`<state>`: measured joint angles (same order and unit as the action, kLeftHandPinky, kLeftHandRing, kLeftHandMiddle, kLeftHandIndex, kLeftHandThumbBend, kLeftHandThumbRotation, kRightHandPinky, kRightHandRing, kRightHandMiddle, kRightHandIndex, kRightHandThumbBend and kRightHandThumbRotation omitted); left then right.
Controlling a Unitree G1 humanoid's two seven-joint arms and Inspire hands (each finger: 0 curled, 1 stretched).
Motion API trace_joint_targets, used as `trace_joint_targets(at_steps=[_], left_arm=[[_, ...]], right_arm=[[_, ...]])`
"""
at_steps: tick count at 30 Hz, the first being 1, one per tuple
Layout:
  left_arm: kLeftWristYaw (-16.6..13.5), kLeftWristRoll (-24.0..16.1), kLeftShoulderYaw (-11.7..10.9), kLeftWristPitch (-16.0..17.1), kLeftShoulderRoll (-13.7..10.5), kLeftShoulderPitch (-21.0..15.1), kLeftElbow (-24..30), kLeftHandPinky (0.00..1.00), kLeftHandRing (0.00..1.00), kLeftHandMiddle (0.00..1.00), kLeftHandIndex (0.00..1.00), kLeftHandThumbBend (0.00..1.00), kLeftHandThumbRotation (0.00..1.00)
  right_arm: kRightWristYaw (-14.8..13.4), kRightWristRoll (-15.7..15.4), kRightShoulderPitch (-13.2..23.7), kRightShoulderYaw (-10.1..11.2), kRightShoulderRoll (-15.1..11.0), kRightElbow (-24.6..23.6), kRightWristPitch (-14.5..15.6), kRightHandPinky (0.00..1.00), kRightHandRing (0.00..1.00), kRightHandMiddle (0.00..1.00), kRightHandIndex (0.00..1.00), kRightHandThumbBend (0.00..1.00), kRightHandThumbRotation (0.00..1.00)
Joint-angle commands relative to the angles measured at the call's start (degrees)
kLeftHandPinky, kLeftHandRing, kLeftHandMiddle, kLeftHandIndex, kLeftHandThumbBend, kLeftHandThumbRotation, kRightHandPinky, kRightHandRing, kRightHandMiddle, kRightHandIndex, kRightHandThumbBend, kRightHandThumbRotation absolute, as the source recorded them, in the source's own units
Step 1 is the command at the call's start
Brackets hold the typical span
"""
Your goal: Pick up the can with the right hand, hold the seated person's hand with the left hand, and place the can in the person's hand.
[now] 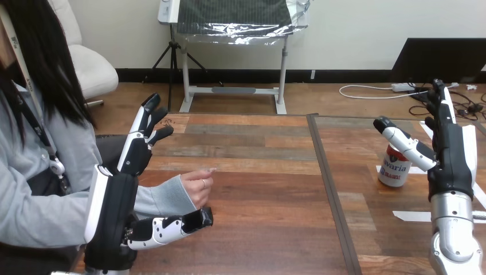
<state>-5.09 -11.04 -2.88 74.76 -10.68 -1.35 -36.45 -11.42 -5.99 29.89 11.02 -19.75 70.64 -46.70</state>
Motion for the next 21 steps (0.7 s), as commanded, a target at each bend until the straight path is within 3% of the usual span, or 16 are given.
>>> trace_joint_targets(at_steps=[1,21], left_arm=[[0.76,1.17,0.21,1.24,-0.68,-2.72,-0.35,0.84,0.93,0.97,0.96,1.00,0.58],[3.37,3.97,0.67,0.51,-0.63,-1.49,0.64,0.83,0.94,0.98,0.96,1.00,0.57]], right_arm=[[-1.13,-1.18,4.89,-0.98,-1.90,0.06,0.46,0.94,0.96,0.97,0.99,1.00,0.46],[-2.10,-2.52,4.65,-1.84,-2.61,1.32,3.77,0.92,0.95,0.96,0.99,1.00,0.46]])
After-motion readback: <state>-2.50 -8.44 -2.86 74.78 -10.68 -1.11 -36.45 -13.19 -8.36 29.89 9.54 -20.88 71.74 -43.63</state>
